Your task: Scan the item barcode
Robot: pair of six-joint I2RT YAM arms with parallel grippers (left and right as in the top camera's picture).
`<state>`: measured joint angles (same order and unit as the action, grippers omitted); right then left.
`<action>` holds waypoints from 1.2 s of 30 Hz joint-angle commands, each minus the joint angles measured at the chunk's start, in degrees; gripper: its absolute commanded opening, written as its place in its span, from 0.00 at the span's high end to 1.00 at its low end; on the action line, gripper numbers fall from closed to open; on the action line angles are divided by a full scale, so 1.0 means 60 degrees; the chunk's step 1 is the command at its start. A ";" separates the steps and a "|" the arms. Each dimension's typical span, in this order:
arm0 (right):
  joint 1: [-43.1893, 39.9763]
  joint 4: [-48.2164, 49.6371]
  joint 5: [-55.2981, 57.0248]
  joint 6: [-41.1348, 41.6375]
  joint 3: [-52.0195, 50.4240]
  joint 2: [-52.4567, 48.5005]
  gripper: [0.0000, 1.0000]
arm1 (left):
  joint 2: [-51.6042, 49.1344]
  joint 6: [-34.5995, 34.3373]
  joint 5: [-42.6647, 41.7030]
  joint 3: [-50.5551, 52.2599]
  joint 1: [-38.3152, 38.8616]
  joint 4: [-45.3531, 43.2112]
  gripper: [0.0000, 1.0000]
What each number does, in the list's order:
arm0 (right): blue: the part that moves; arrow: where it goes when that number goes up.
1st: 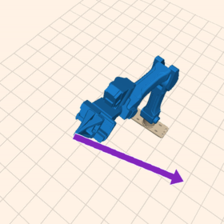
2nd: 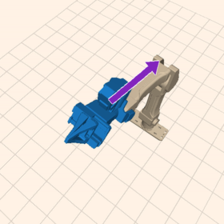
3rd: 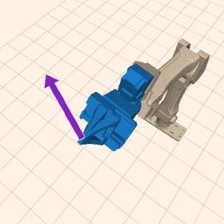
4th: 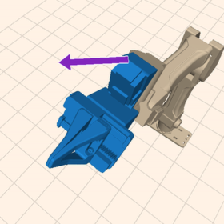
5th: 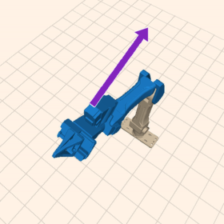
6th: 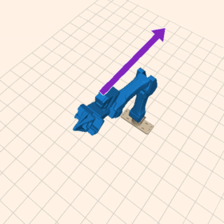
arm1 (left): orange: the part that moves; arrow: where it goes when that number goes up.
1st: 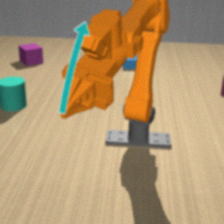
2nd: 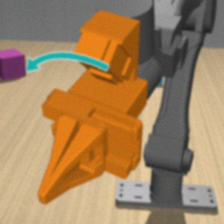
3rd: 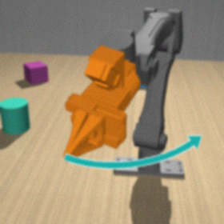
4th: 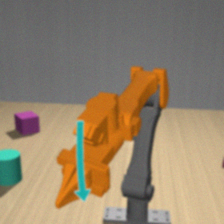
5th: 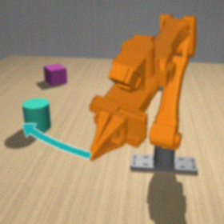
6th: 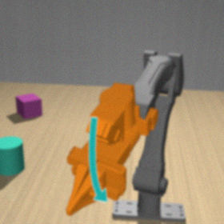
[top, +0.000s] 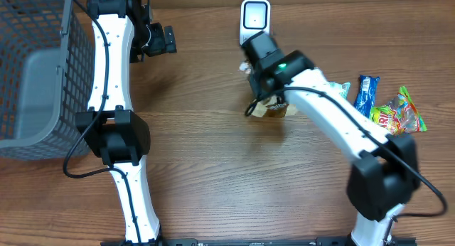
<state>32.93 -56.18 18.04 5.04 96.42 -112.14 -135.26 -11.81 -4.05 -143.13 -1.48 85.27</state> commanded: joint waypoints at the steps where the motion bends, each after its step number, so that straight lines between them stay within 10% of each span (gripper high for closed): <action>1: 0.0539 0.0051 0.4003 0.0812 0.0175 -0.0794 0.95 | -0.0015 0.0182 -0.0066 0.0080 0.0066 -0.0040 0.00; 13: 0.1086 -0.0095 0.6473 0.0907 0.0197 -0.2084 0.89 | -0.0015 0.0182 -0.0066 0.0080 0.0066 -0.0036 0.00; 22: 0.2262 -0.0838 0.4885 0.1096 0.0193 -0.2084 0.82 | -0.0015 0.0182 -0.0062 0.0080 0.0066 -0.0036 0.00; 29: 0.3399 -0.1035 0.4721 0.1093 0.0193 -0.2084 0.17 | -0.0015 0.0182 -0.0066 0.0080 0.0066 -0.0040 0.00; 36: 0.3311 -0.2412 0.2834 0.1100 0.1104 -0.2080 0.09 | -0.0015 0.0182 -0.0066 0.0080 0.0066 -0.0036 0.00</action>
<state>54.76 -69.34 42.65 10.90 97.67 -125.21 -135.26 -11.79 -4.05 -143.13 -1.48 85.25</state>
